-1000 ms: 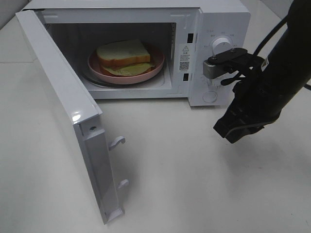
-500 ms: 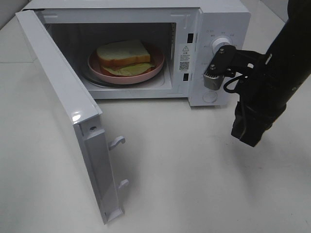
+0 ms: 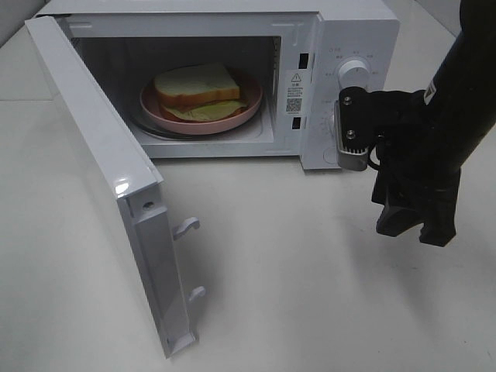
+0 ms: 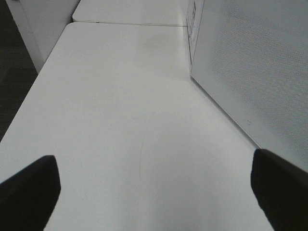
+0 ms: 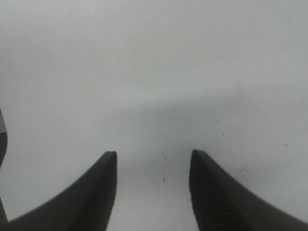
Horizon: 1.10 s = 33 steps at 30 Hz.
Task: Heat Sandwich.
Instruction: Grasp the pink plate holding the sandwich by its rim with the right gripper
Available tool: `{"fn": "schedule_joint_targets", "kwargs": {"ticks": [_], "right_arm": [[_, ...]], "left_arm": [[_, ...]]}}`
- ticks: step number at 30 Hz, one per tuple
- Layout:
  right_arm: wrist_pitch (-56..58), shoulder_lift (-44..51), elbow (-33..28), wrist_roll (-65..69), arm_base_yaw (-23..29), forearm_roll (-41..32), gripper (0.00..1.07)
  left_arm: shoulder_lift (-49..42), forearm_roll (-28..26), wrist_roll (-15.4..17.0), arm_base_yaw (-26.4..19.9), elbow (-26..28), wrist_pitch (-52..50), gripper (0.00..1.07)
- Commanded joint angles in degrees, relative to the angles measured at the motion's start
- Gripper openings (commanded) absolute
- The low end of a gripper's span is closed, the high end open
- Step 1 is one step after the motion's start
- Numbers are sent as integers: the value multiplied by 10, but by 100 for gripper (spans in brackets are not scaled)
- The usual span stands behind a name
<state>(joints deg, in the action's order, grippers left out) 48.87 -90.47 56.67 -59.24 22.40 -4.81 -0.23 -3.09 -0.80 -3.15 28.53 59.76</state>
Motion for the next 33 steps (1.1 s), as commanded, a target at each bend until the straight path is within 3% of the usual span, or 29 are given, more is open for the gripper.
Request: {"fn": "schedule_joint_targets", "kwargs": {"ticks": [1, 2, 7, 10, 21, 33], "right_arm": [[1, 7, 2, -10, -2, 3, 59], [1, 7, 2, -10, -2, 3, 59], [1, 7, 2, -10, -2, 5, 86], [2, 7, 9, -10, -2, 15, 93], [3, 6, 73, -14, 32, 86, 92], [-13, 1, 80, -28, 80, 150, 90]], "left_arm": [[-16, -5, 1, -2, -2, -5, 101], [-16, -5, 1, -2, -2, -5, 101], [-16, -5, 1, -2, -2, -5, 101], [-16, -5, 1, -2, -2, -5, 101], [-16, -5, 1, -2, -2, -5, 101], [-16, -5, 1, -2, -2, -5, 101]]}}
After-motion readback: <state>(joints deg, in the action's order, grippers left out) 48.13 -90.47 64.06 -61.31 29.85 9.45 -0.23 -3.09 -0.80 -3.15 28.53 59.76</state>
